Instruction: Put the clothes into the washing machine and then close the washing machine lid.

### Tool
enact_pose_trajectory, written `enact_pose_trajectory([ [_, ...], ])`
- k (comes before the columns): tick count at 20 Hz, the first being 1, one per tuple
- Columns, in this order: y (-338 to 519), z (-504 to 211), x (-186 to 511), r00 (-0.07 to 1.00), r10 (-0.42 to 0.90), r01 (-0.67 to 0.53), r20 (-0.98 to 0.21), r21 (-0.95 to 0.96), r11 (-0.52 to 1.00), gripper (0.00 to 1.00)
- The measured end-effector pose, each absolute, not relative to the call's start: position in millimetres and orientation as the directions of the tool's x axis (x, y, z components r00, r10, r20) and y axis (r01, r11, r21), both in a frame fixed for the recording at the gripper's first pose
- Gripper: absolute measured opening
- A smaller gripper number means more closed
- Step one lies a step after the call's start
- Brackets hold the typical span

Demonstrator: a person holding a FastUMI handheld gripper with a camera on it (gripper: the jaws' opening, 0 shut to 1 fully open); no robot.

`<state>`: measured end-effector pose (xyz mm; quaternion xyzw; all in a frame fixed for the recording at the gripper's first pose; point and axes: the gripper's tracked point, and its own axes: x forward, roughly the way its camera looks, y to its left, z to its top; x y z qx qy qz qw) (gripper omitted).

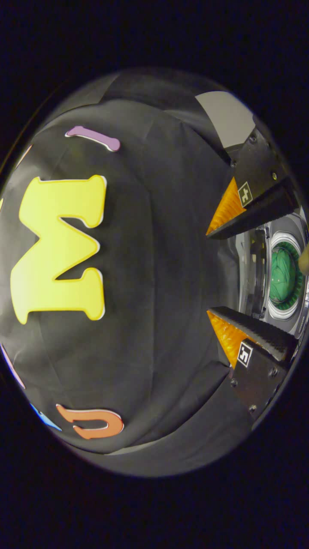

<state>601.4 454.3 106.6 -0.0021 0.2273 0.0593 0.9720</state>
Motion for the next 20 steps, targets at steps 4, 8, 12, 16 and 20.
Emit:
enact_pose_trajectory([
  [4,449,84,611,0.863,0.088,-0.086,-0.497,0.028,0.996,0.98],
  [8,446,60,609,0.832,0.076,-0.062,-0.549,0.043,0.997,0.98],
  [12,444,52,606,0.838,0.076,-0.066,-0.540,0.038,0.997,0.99],
  [16,443,51,599,0.852,0.084,-0.073,-0.516,0.042,0.996,0.99],
  [20,444,51,590,0.877,0.094,-0.086,-0.472,0.039,0.996,0.99],
])
